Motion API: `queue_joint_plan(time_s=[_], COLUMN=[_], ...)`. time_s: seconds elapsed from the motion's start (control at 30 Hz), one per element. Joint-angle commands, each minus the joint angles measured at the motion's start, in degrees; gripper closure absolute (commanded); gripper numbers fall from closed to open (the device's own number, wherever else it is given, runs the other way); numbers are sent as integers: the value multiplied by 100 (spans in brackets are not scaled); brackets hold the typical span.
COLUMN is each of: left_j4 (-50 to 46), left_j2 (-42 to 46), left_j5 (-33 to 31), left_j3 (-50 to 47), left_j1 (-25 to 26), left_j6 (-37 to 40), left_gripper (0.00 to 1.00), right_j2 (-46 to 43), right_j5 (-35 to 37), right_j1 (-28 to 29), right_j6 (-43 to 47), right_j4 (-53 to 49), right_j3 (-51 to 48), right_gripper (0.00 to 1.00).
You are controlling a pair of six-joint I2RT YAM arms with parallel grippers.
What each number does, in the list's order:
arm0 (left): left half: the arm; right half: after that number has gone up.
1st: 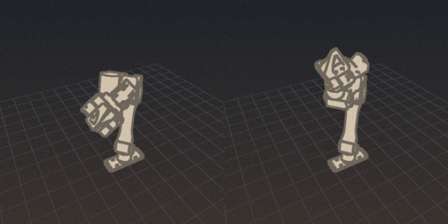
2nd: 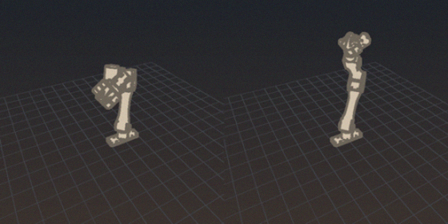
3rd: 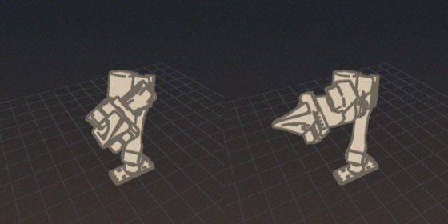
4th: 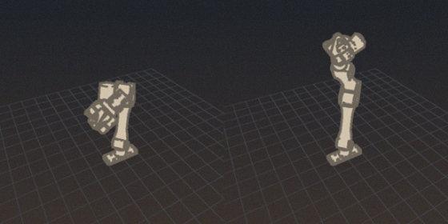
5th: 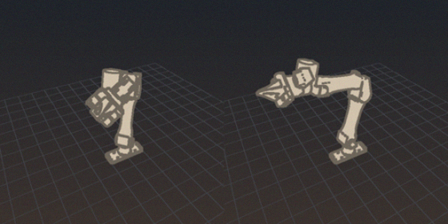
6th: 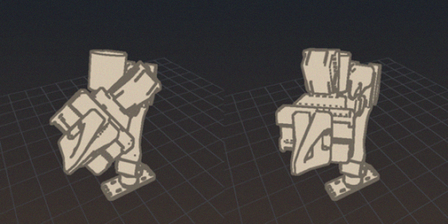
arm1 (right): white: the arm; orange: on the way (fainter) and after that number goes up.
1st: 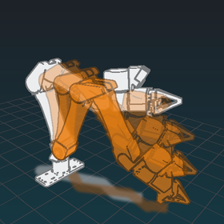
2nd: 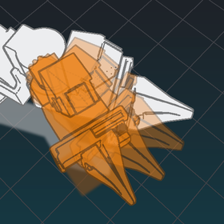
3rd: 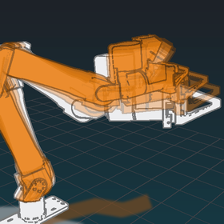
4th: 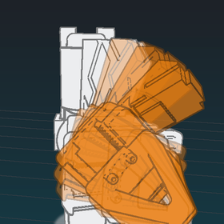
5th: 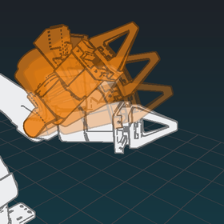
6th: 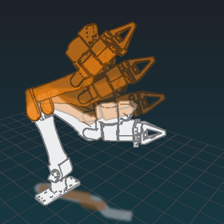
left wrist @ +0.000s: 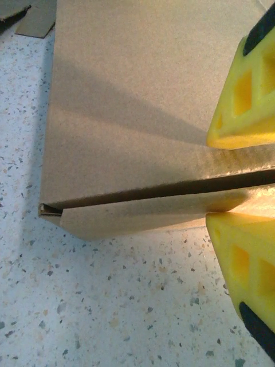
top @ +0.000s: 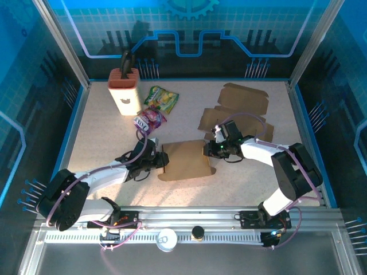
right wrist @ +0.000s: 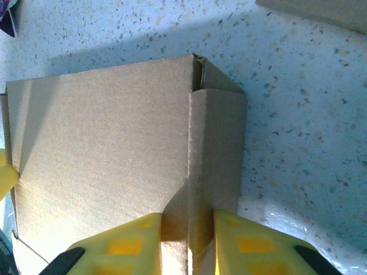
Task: Fold the paper box
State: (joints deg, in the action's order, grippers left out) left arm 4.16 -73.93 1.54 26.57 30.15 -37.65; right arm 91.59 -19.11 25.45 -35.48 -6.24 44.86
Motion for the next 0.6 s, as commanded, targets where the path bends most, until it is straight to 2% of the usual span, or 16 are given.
queue_joint_plan(time_s=[0.0,0.37,0.57], left_j4=[-109,-139,-206], left_j2=[28,239,287], left_j5=[206,210,180], left_j3=[-210,-333,-303], left_j1=[8,4,2], left_j6=[-85,-234,-232], left_gripper=[68,74,79], right_j2=[212,95,10], right_j5=[4,19,-89], right_j1=[135,91,-25], right_j6=[66,189,252], right_j4=[-189,-420,-364], right_j3=[24,354,206], right_gripper=[76,71,56])
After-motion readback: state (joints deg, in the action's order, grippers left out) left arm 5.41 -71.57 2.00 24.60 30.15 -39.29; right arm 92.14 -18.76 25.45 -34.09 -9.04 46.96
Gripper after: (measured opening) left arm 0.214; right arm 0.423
